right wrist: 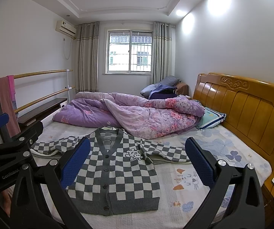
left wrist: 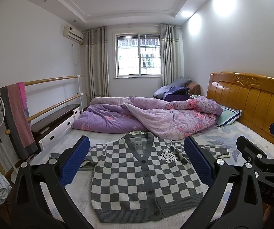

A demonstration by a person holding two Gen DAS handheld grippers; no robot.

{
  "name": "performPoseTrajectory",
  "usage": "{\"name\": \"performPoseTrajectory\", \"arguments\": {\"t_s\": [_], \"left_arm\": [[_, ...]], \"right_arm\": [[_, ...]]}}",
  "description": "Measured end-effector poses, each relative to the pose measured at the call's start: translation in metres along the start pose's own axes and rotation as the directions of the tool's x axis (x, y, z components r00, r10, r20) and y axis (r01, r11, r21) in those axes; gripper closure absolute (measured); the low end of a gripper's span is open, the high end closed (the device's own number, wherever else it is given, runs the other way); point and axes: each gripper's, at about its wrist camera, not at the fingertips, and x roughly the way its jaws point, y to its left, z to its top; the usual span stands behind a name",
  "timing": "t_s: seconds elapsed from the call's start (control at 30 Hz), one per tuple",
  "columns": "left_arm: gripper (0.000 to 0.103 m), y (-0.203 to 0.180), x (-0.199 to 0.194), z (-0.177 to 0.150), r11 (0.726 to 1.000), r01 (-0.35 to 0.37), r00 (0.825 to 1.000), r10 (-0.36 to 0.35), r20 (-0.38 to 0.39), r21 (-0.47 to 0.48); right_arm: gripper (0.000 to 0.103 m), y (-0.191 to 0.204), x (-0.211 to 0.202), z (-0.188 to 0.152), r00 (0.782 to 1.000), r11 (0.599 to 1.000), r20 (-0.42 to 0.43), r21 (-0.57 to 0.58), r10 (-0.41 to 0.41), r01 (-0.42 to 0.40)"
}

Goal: Fold large clothes

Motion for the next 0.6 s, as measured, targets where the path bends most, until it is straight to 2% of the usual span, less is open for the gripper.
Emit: {"name": "performPoseTrajectory", "arguments": {"t_s": [0.6], "left_arm": [[0.005,0.013,0.002,0.002,1.0,-0.02,1.0,0.02,-0.006,-0.01]], "right_arm": [[0.007,0.009,0.005,0.001,1.0,1.0,-0.002,-0.011,0.016,-0.016]]}}
